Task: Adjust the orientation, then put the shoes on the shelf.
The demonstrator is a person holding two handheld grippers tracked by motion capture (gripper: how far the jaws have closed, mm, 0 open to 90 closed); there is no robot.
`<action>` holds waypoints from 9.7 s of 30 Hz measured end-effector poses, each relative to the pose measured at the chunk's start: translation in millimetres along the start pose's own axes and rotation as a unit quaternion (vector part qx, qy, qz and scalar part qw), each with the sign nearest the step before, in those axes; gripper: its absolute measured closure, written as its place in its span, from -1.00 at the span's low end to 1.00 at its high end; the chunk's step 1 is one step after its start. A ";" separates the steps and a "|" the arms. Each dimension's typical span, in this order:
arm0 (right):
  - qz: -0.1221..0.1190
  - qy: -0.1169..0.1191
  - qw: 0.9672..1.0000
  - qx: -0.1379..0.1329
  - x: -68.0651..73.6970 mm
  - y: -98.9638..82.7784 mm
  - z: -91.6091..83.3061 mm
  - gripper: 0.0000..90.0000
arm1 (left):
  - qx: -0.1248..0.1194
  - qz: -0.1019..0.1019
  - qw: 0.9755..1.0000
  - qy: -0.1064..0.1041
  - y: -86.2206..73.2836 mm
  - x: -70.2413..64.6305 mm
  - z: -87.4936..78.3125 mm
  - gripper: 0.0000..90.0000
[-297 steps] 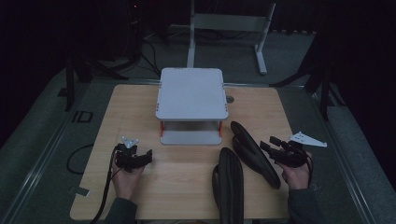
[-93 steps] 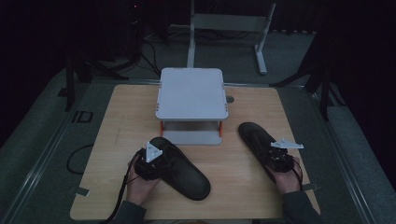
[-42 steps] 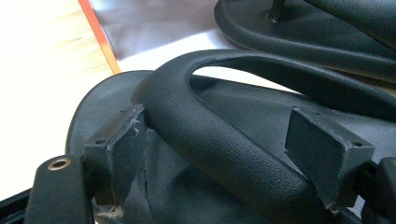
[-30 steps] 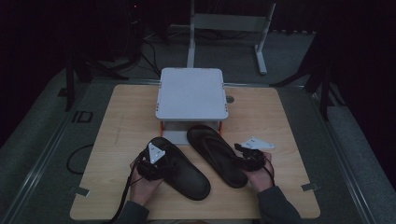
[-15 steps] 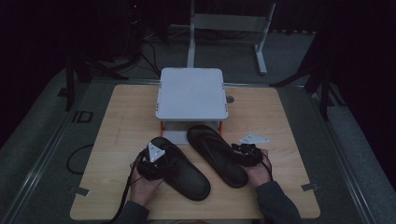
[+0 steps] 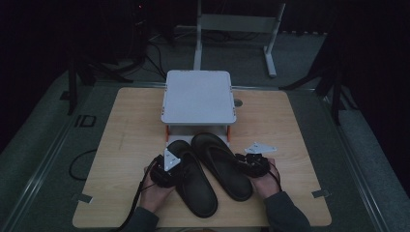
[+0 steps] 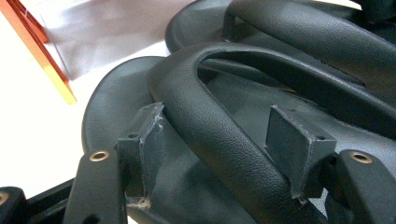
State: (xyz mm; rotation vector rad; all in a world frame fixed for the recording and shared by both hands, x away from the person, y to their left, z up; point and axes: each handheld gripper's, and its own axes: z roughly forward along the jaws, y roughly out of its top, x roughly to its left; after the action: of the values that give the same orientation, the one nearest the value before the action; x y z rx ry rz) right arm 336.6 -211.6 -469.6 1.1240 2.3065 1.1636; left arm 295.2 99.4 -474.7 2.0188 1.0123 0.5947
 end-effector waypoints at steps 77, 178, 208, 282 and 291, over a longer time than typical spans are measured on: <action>-0.031 0.098 0.994 0.031 19.8 -18.6 -7.7 0.00 | 0.031 0.000 0.999 -0.030 -8.5 -56.0 -12.2 -0.39; 0.007 0.081 0.997 0.012 -3.0 -23.8 -7.8 0.06 | 0.005 -0.081 0.995 0.058 -10.9 -7.1 -36.9 0.71; 0.010 0.077 0.997 0.008 -6.0 -24.6 -8.0 0.06 | -0.033 -0.119 0.989 0.078 21.6 -16.3 -5.4 0.71; 0.019 0.078 0.997 0.011 -10.4 -27.8 -7.5 0.06 | -0.069 -0.176 0.965 0.180 90.0 -10.0 79.4 0.69; 0.019 0.078 0.997 0.011 -10.2 -27.8 -7.2 0.06 | -0.073 -0.180 0.962 0.192 94.0 -9.2 86.5 0.69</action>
State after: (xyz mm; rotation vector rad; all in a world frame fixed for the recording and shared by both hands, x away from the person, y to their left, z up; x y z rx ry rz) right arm 324.9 -233.2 -487.7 1.1264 2.4292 1.2855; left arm 391.6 18.9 -449.5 1.5660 1.4785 0.8514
